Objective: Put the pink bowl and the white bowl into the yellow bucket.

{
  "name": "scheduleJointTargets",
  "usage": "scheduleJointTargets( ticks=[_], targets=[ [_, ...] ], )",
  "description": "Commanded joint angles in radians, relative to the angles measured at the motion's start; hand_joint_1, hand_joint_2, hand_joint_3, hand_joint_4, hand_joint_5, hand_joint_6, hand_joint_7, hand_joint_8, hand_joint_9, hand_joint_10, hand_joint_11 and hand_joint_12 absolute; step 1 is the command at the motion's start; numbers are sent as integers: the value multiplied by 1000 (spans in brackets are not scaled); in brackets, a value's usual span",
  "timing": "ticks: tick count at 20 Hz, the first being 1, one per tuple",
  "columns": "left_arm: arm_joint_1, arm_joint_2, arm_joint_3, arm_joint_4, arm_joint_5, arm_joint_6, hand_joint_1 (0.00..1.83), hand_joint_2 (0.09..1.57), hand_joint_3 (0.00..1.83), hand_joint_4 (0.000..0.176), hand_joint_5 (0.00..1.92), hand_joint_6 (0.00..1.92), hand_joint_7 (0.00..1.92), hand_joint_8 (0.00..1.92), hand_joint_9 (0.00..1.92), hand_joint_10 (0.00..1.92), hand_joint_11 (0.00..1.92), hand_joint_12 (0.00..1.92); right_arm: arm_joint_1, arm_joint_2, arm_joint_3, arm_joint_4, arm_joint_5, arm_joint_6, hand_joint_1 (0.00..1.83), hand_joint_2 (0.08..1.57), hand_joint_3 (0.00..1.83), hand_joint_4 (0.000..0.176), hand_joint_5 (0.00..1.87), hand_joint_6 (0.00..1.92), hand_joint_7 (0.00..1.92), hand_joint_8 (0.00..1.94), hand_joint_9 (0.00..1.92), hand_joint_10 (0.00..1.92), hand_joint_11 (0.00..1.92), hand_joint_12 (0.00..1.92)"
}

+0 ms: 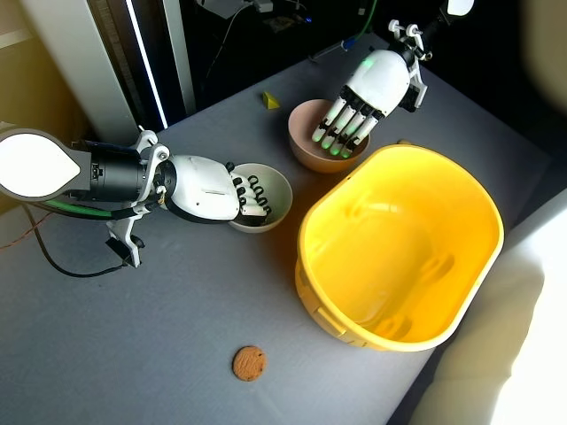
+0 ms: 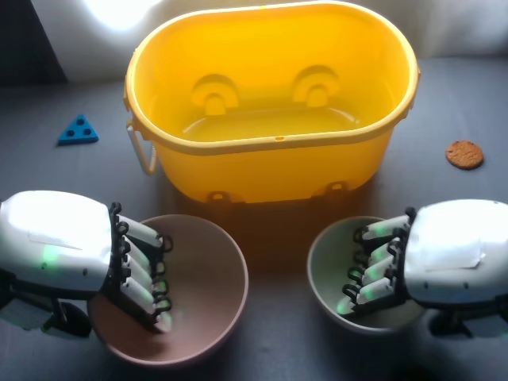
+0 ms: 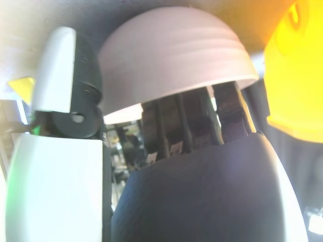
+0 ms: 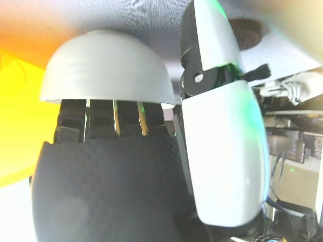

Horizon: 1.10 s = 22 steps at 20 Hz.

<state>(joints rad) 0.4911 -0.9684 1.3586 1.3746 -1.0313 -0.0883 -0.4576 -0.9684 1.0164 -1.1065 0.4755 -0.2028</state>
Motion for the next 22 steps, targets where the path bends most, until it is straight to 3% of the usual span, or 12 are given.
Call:
scheduleJointTargets(
  ticks=[1, 2, 3, 4, 5, 8, 10, 15, 22],
  targets=[
    [-2, 3, 2, -66, -59, 1, 1209, 1158, 0, 0, 801, 1034, 1005, 695, 956, 34, 568, 689, 1, 6, 3, 7, 35, -1, 1342, 1100, 0, 0, 844, 37, 926, 26, 874, 90, 455, 1214],
    [-2, 3, 1, -70, -59, 1, 1197, 1176, 6, 0, 765, 1279, 953, 969, 1024, 41, 647, 703, 1, 6, 3, 7, 35, -1, 1242, 1120, 25, 0, 855, 952, 997, 734, 983, 74, 615, 1088],
    [-2, 4, -1, -71, -59, 1, 1332, 1145, 1, 0, 802, 1238, 966, 944, 926, 944, 729, 733, 1, 6, 3, 7, 36, -1, 1337, 1162, 0, 0, 794, 1198, 950, 938, 861, 1055, 663, 1132],
    [-2, 5, -2, -72, -59, 1, 1362, 1129, 0, 0, 847, 1202, 978, 934, 920, 1079, 802, 771, 1, 6, 3, 7, 40, -3, 1354, 1171, 0, 0, 763, 1277, 911, 1035, 825, 1270, 699, 1171],
    [-2, 6, -4, -73, -59, 1, 1371, 1116, 0, 0, 878, 1167, 1019, 874, 927, 1081, 826, 789, 1, 7, 3, 7, 46, -12, 1357, 1172, 0, 0, 761, 1287, 898, 1075, 820, 1300, 716, 1184],
    [-2, 11, -6, -82, -60, 1, 1387, 1062, 1, 0, 955, 994, 1184, 605, 1037, 950, 904, 859, 8, 9, 4, 7, 61, -34, 1384, 1088, 0, 0, 947, 994, 1068, 830, 985, 1057, 908, 1086],
    [-3, 15, -7, -88, -67, 1, 1390, 1056, 1, 0, 965, 923, 1208, 589, 1042, 968, 875, 918, 19, 19, 4, 7, 100, -34, 1394, 1058, 0, 0, 1005, 861, 1116, 769, 1069, 949, 967, 1018],
    [-20, 28, -10, -100, -102, -14, 1383, 1077, 0, 0, 959, 1021, 1145, 649, 971, 1050, 796, 976, 76, 47, 4, 7, 156, -19, 1385, 1088, 5, 0, 931, 982, 1012, 914, 1025, 1048, 892, 1066],
    [-85, 56, -15, -95, -155, -81, 1384, 1074, 0, 0, 959, 1022, 1153, 657, 978, 1009, 843, 875, 170, 84, 8, 6, 248, 35, 1388, 1069, 2, 0, 978, 935, 1075, 786, 1050, 993, 922, 1036]
  ],
)
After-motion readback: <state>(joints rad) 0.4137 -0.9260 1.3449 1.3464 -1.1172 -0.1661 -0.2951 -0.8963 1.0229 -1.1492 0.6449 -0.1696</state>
